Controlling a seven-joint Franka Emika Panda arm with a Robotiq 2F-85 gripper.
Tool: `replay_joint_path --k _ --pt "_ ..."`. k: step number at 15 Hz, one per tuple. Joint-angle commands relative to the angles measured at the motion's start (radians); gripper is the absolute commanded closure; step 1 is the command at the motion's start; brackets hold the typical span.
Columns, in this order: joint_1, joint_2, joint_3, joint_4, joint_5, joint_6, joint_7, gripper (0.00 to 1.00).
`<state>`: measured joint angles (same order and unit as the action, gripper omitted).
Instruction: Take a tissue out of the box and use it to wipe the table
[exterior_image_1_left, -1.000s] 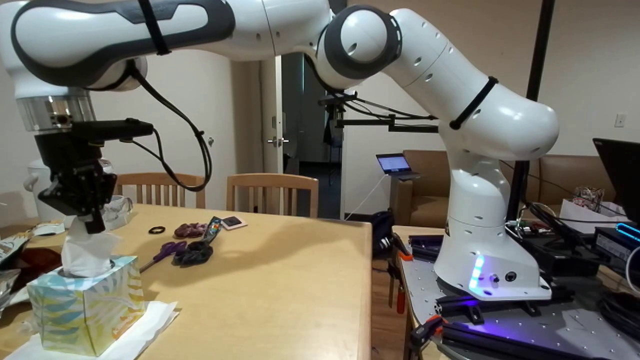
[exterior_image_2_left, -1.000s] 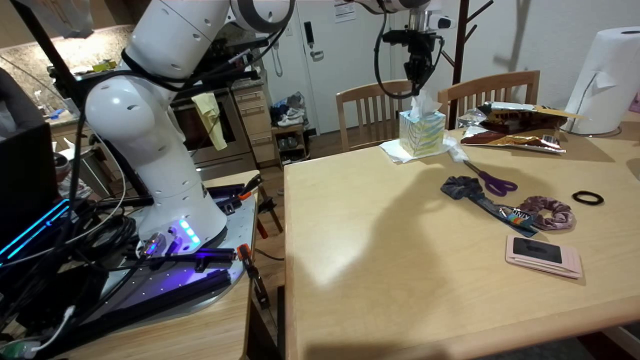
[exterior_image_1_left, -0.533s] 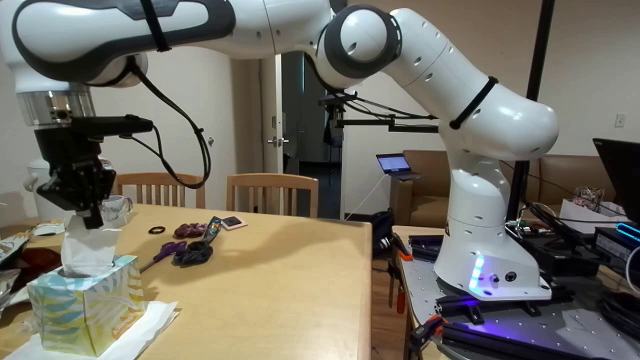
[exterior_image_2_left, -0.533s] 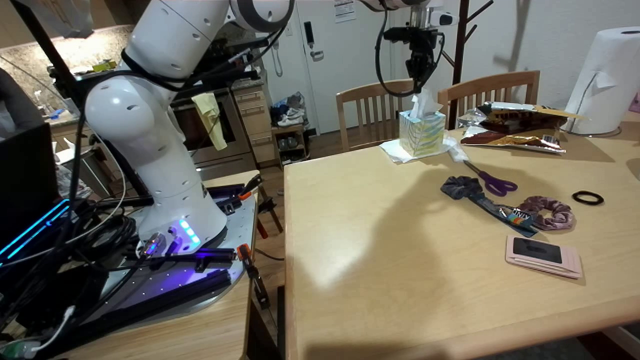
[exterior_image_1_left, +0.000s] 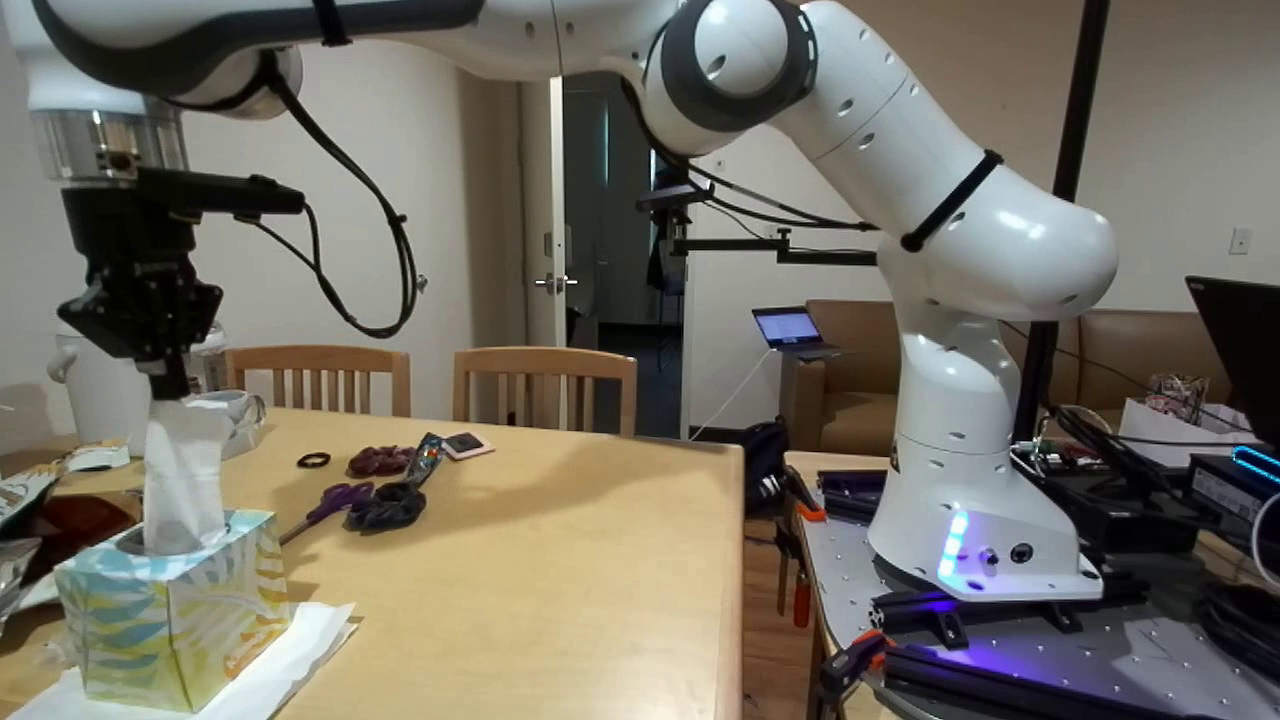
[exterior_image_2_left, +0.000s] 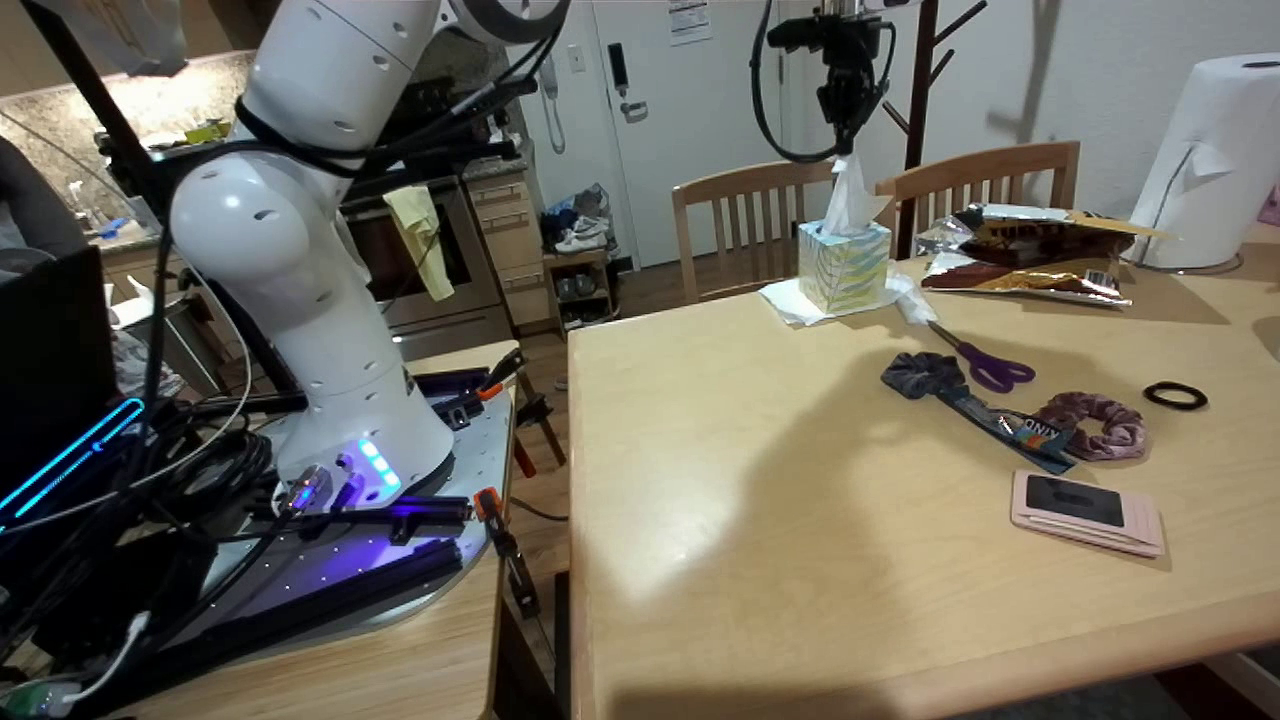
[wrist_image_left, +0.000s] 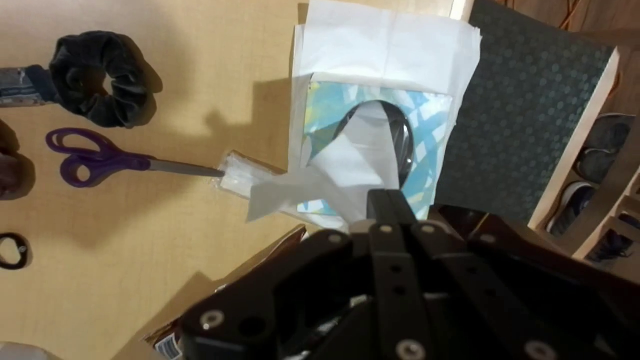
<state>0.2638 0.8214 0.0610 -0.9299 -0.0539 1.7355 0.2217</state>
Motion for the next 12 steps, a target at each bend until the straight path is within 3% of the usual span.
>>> replay_joint_path --k 1,5,12 --pt "0.010 -0.122 -0.016 -0.107 -0.023 0.026 0.019 1.00" --pt "0.009 -0.220 -0.033 -0.185 -0.026 0.020 0.037 1.00" --pt "-0.003 -0.393 -0.085 -0.441 -0.005 0.044 0.097 1.00"
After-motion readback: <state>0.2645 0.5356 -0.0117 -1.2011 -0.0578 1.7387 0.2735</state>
